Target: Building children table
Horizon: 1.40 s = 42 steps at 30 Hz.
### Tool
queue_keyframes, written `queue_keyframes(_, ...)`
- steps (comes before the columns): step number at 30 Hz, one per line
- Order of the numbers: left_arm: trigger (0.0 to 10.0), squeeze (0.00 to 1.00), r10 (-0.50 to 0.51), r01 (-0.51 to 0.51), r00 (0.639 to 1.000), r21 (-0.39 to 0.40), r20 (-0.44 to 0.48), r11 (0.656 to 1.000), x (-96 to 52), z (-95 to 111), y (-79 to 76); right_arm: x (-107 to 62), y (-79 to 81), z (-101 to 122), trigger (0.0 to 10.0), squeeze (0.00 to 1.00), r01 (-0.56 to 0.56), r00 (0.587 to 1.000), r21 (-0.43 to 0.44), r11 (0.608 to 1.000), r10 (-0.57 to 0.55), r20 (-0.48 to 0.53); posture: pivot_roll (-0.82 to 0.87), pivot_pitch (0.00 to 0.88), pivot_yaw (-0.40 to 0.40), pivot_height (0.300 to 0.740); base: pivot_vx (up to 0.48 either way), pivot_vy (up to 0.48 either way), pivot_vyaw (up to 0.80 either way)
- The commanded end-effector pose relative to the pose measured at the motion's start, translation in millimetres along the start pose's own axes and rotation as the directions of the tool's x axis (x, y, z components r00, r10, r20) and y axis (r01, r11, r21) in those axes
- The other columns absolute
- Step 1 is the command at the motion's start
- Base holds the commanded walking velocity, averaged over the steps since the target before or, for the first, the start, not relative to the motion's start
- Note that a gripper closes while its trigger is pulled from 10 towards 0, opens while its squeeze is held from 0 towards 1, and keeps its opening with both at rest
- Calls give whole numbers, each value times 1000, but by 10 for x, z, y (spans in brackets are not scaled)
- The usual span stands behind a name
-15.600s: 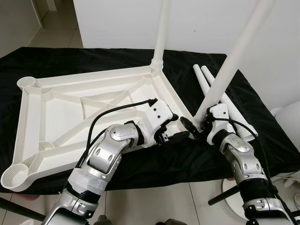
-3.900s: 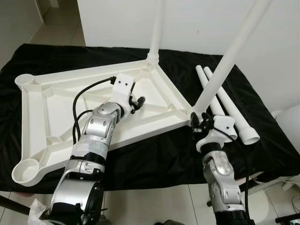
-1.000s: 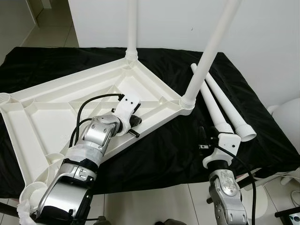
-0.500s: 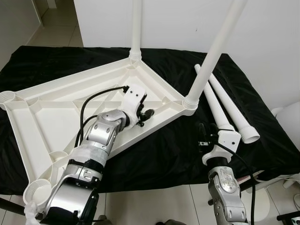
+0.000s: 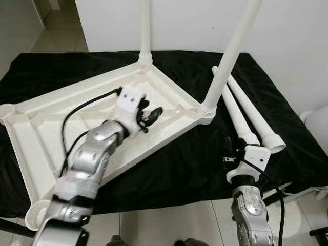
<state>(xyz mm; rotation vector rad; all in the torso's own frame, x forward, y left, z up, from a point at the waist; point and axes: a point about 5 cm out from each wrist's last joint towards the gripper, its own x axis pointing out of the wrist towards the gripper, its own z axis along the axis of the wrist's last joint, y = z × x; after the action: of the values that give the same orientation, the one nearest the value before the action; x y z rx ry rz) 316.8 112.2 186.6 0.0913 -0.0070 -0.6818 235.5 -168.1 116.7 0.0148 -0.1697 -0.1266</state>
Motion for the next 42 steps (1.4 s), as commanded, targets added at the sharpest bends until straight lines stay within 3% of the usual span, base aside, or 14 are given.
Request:
queue_keyframes(1, 10000, 0, -516, 515, 857, 34, 12, 856, -138, 37, -272, -7, 10, -6, 10000, 0, 7, 1000, 6, 1000, -7, 1, -4, 20, 12, 740, 0, 0, 0)
queue_keyframes(4, 10000, 0, -516, 515, 857, 34, 12, 856, -138, 37, -272, -7, 10, -6, 10000, 0, 7, 1000, 6, 1000, -7, 1, -4, 20, 12, 740, 0, 0, 0)
queue_keyframes(5, 10000, 0, -568, 569, 822, 29, -47, 822, -327, -37, -226, -22, 11, -6, 10000, 0, 10, 1000, 5, 1000, -10, 1, -8, 17, 13, 740, 0, 0, 0)
queue_keyframes(7, 10000, 0, -598, 600, 794, -12, -108, 800, -461, -110, -181, -44, -3, -10, 10000, 0, 14, 1000, 4, 1000, -14, -1, -9, 16, 11, 740, 0, 0, 0)
queue_keyframes(19, 10000, 0, -623, 629, 755, -45, -205, 776, -633, -261, -189, -52, -33, -10, 10000, 0, 15, 1000, -11, 1000, -15, -6, -6, 11, 1, 740, 0, 0, 0)
queue_keyframes(29, 10000, 0, -504, 536, 791, -5, -347, 844, -617, -508, -72, -25, -34, -18, 10000, 0, 6, 1000, -13, 1000, -6, -6, 9, 4, -8, 740, 0, 0, 0)
queue_keyframes(31, 10000, 0, -438, 474, 822, 11, -365, 880, -588, -545, 15, -16, -36, -20, 10000, 0, 3, 1000, -14, 1000, -3, -8, 13, 8, -11, 740, 0, 0, 0)
queue_keyframes(42, 10000, 0, -363, 390, 874, 22, -324, 920, -561, -519, 125, -8, -41, -31, 10000, 0, 4, 1000, -15, 1000, -4, -11, 16, 8, -14, 740, 0, 0, 0)
